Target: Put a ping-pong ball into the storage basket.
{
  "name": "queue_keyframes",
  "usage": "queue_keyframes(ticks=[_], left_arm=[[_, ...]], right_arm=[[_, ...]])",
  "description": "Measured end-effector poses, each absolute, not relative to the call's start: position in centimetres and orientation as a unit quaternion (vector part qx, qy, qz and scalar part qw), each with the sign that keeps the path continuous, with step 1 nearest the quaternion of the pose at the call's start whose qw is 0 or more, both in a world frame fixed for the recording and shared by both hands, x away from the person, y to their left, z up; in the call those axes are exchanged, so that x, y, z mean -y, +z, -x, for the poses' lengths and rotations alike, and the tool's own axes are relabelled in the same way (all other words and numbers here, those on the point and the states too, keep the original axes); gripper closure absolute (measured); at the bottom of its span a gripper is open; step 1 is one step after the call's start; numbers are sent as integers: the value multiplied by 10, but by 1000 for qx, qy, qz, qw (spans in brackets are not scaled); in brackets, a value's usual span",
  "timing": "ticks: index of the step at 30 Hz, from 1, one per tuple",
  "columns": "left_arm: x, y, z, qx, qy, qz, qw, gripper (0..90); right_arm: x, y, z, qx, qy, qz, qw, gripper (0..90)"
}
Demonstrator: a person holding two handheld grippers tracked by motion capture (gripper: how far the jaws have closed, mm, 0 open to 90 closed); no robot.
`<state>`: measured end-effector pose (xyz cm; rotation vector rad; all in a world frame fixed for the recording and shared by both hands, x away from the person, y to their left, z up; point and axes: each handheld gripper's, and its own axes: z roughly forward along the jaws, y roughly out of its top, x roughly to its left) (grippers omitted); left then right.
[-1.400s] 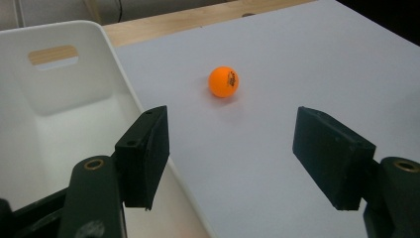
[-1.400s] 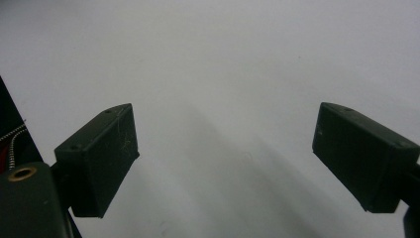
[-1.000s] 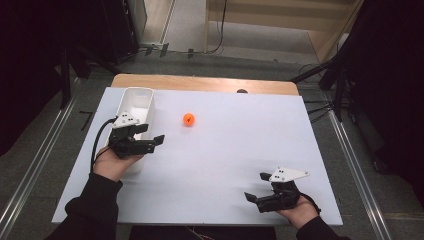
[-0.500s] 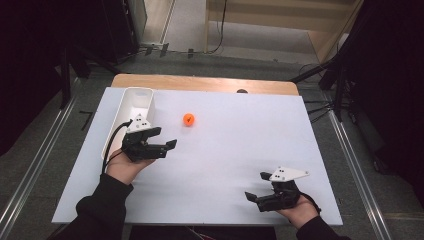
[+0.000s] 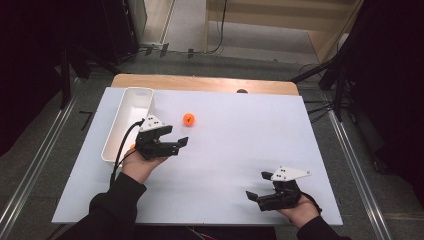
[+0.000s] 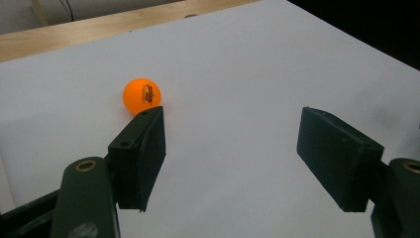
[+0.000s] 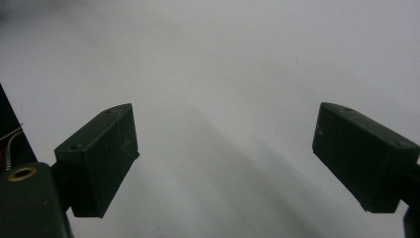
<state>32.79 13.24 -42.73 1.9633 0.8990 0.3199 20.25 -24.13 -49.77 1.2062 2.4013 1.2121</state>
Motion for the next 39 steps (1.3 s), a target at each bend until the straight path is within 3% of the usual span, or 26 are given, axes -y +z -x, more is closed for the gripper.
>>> queue_keyframes(ticks=[39], left_arm=[[-104, -446, -371, -368, 126, -796, 464, 278]], right_arm=[[243, -497, -203, -805, 416, -412, 96, 91]])
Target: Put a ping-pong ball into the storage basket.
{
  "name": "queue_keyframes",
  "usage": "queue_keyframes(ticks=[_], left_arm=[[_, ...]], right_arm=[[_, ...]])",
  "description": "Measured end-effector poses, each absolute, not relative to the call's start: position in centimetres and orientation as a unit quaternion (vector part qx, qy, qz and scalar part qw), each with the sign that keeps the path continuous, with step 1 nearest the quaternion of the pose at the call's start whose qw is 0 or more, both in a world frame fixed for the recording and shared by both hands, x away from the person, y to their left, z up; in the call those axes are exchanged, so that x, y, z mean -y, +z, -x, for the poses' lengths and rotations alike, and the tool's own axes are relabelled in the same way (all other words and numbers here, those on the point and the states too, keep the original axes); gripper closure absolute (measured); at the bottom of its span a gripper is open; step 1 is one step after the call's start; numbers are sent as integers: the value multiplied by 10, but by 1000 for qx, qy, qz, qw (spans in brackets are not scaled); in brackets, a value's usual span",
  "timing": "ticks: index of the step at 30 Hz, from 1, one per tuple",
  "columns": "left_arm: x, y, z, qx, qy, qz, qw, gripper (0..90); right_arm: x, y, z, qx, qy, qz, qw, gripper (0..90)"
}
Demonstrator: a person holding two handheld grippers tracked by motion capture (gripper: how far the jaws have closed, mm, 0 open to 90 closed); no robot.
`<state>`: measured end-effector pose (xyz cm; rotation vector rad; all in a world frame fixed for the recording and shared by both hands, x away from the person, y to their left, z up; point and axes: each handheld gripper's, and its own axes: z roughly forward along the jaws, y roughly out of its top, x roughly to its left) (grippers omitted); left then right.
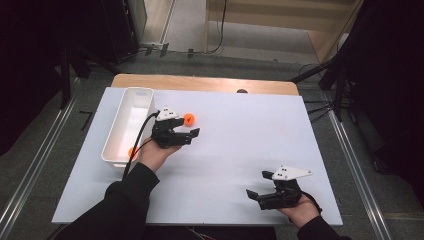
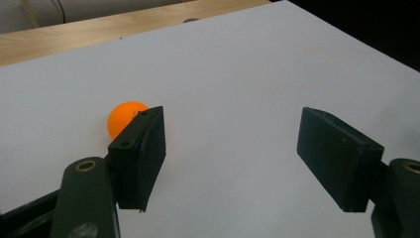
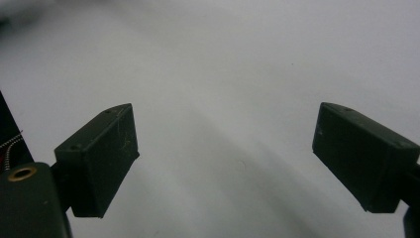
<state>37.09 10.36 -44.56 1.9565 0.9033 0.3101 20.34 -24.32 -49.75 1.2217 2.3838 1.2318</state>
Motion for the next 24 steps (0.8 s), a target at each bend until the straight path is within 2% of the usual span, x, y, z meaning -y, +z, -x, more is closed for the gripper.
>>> queue_keyframes(ticks=[24], left_arm=[[-93, -438, -397, -363, 147, -804, 446, 272]], right_arm=[[247, -497, -206, -795, 424, -422, 99, 91]])
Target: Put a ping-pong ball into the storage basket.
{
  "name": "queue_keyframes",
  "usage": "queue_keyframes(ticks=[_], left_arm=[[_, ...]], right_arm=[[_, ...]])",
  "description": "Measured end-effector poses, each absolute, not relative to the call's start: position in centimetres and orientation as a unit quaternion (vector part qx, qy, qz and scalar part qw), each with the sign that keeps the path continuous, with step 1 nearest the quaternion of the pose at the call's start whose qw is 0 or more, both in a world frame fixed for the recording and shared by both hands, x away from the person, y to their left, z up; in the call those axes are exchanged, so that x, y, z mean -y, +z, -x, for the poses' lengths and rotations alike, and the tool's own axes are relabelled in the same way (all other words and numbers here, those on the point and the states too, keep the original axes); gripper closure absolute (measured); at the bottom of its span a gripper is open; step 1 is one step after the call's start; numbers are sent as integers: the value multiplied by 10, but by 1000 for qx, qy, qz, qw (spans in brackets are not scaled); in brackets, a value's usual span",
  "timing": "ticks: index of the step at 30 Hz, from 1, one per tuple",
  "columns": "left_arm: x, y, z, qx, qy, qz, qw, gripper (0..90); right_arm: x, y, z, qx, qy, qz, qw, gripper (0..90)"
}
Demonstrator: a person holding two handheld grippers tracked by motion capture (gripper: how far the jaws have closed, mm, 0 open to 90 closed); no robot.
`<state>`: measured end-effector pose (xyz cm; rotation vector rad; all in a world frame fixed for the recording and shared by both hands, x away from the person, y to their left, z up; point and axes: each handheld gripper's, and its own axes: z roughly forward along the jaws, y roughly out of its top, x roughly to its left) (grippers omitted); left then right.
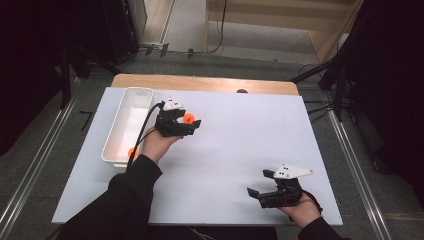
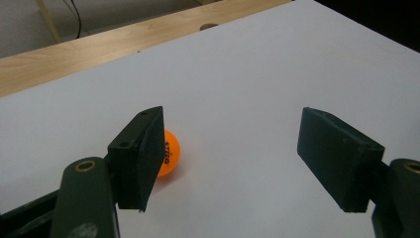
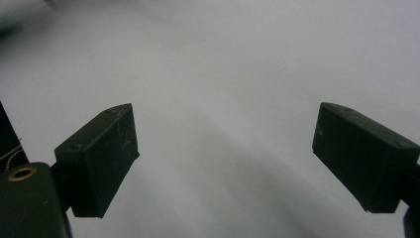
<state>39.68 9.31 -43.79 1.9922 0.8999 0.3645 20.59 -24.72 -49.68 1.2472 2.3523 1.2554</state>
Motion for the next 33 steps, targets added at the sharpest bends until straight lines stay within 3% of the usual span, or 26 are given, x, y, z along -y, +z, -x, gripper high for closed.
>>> queue_keyframes(ticks=[11, 33], left_arm=[[-88, -433, -407, -362, 158, -797, 456, 216], [-72, -441, -428, -378, 178, -788, 453, 217]], right_arm=[[250, -498, -204, -789, 424, -433, 103, 91], [254, -498, -196, -787, 421, -438, 107, 91]])
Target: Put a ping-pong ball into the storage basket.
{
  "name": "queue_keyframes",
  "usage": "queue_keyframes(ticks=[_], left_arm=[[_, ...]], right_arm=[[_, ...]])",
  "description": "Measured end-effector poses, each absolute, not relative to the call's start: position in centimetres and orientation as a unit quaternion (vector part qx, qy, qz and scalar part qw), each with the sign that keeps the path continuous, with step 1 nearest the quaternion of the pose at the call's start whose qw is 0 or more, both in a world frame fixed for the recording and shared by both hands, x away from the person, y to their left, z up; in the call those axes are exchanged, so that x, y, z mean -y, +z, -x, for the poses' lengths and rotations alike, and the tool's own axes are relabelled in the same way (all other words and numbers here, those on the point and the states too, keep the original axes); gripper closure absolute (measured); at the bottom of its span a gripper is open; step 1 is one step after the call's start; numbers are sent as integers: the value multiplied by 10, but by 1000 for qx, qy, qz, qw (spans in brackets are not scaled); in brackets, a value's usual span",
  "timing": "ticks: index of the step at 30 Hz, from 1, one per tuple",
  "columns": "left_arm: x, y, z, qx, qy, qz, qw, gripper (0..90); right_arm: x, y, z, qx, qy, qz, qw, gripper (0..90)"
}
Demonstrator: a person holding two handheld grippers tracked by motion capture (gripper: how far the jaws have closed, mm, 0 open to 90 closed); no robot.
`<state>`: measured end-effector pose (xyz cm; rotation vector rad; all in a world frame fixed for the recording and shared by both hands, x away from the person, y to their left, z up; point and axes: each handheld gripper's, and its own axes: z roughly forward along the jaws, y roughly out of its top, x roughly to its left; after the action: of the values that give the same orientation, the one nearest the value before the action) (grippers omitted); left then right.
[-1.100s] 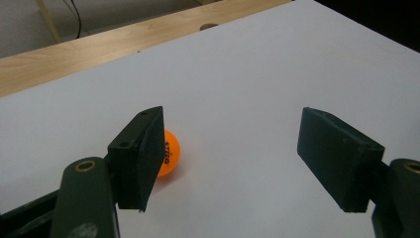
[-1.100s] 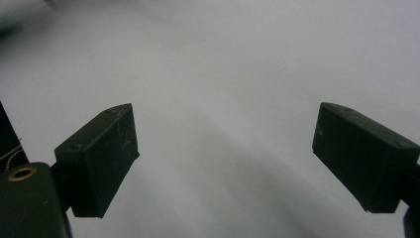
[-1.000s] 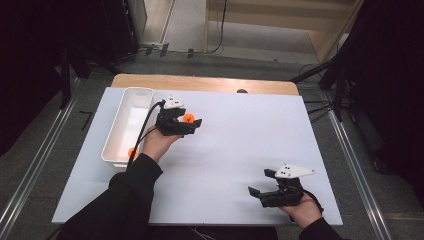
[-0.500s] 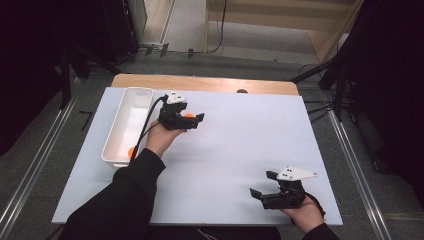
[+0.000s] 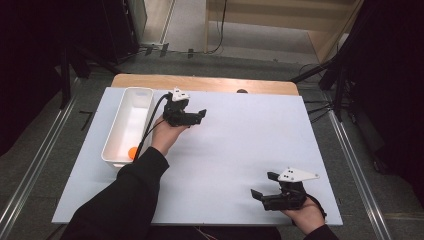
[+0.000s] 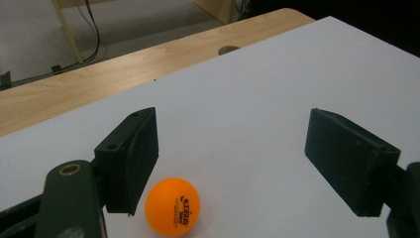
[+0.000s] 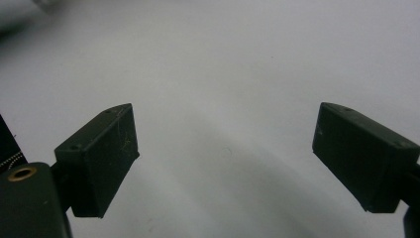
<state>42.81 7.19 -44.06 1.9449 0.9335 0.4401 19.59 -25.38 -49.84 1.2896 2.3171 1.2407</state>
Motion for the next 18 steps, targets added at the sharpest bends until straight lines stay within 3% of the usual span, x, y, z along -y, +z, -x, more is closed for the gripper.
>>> queue_keyframes(ticks=[18], left_arm=[[-75, -438, -456, -425, 193, -754, 463, 218]], right_arm=[[253, -499, -195, -790, 419, -434, 106, 91]])
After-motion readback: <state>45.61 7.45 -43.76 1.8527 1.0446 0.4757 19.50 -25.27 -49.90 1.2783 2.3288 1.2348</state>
